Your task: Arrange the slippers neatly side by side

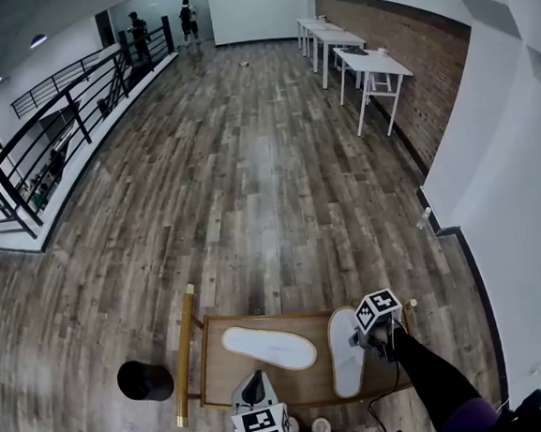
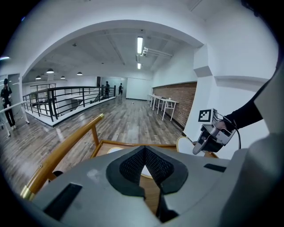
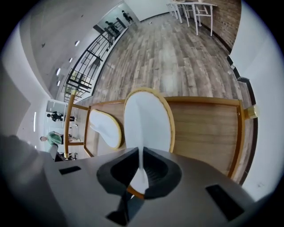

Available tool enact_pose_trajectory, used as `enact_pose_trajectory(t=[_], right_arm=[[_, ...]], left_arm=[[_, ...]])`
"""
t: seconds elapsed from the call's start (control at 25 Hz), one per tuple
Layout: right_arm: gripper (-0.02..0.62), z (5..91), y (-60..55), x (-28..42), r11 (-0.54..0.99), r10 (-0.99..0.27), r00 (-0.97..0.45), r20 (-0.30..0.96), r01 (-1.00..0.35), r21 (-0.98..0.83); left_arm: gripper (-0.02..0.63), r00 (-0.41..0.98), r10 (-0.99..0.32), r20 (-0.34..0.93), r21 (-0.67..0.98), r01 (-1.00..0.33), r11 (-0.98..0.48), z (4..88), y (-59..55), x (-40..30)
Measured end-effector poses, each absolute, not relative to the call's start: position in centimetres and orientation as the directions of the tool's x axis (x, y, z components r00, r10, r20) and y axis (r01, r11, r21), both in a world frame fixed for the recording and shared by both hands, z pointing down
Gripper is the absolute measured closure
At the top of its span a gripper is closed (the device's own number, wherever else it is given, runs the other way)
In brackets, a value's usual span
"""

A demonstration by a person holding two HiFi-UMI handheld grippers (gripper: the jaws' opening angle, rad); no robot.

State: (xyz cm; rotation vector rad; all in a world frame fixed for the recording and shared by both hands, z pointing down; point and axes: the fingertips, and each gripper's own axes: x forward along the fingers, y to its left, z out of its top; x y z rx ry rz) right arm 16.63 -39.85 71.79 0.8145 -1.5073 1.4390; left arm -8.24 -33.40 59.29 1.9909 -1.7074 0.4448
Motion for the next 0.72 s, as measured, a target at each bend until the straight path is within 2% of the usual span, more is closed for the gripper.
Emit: enact_pose_trajectory(t=[0.32,0.72], right_arm=[[0.575,74.2,-40.3,16.9,0.129,0.148,-0.352,0.924,-0.919,-0.371],[0.575,75.6,-40.9,16.8,0.106,0.123,-0.344,0.931,-0.928,-0.357]], left_arm=[[0.606,0.154,-0.825,0.544,0.138,-0.986,-0.093,59.3,-33.8,-8.8],[0.606,0.146,-0.819,0.556,0.130,-0.988,-0.088,59.6,-34.2,-9.2]])
